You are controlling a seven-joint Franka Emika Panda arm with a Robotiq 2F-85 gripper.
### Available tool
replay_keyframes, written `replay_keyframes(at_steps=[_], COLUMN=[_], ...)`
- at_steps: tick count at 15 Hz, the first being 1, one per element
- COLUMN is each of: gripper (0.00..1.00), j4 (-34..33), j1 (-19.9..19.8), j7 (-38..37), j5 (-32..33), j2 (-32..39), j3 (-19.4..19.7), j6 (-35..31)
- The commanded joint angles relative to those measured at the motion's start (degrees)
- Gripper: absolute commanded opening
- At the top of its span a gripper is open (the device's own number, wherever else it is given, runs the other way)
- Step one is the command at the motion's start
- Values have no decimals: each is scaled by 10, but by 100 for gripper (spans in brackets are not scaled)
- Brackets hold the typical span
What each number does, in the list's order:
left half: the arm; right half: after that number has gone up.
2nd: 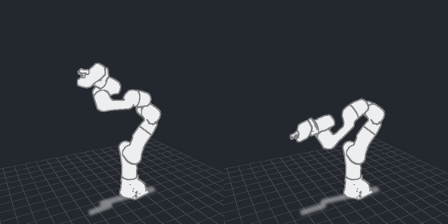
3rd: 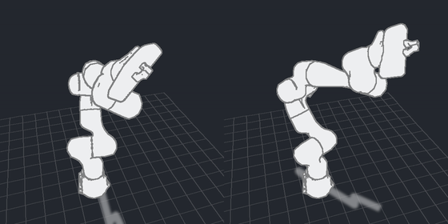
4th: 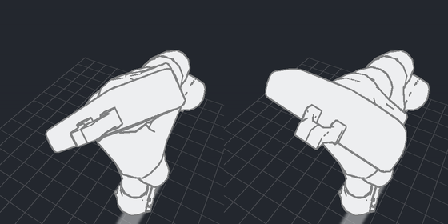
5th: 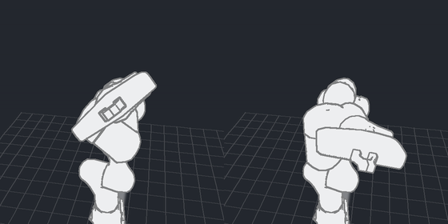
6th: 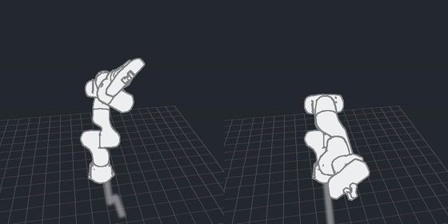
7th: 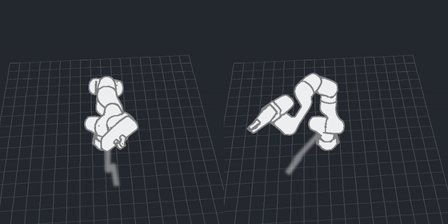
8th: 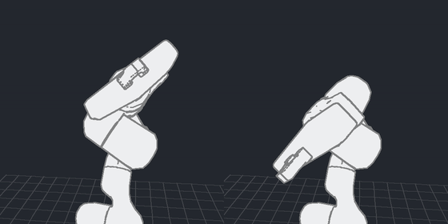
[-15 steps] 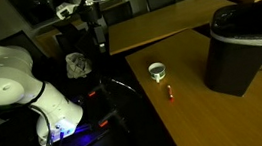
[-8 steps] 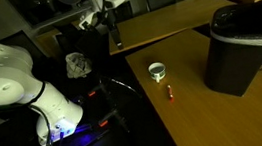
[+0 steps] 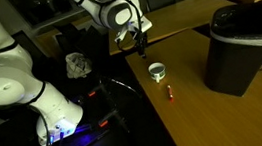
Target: Move the mug to the right
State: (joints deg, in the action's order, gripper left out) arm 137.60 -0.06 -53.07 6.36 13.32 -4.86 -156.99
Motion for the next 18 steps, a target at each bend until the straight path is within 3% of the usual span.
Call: replay_keyframes(at_steps=[1,5,8,18], gripper=[100,100,100,100], j4=[-101,-205,-276,-473], j1=[82,151,170,183], j7=[-112,-211,-245,-263], j5=[-15,-87,-130,-144], j2=[119,239,306,465], j3=[75,116,117,120], j6=[-18,-5,8,104])
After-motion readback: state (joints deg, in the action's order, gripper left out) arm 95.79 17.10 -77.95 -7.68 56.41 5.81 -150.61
